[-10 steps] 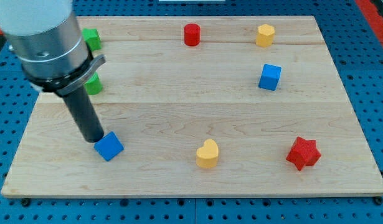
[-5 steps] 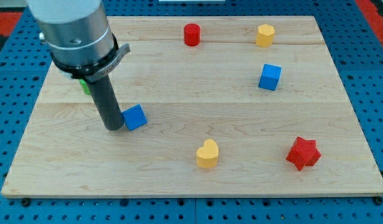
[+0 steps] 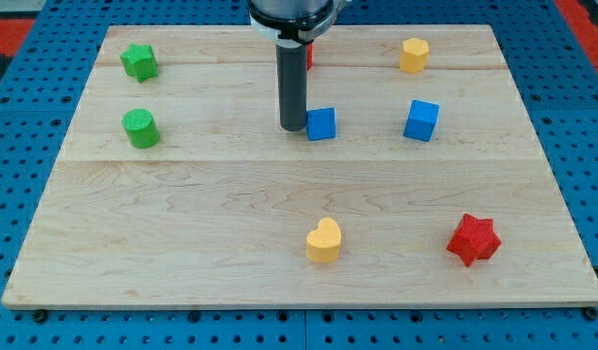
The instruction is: Move blue triangle to the blue cube
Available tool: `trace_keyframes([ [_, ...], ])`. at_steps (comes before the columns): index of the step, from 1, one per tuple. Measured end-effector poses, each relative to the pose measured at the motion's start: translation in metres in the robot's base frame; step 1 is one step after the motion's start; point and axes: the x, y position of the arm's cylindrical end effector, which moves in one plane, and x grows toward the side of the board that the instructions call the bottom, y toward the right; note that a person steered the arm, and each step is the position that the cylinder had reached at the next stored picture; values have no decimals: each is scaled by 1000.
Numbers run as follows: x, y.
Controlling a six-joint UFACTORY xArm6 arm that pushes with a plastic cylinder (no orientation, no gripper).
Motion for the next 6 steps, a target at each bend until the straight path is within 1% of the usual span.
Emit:
trace_keyframes([
  [1, -3, 26],
  [2, 16, 63],
  [4, 17, 114],
  [5, -6, 63],
  [6, -54, 85],
])
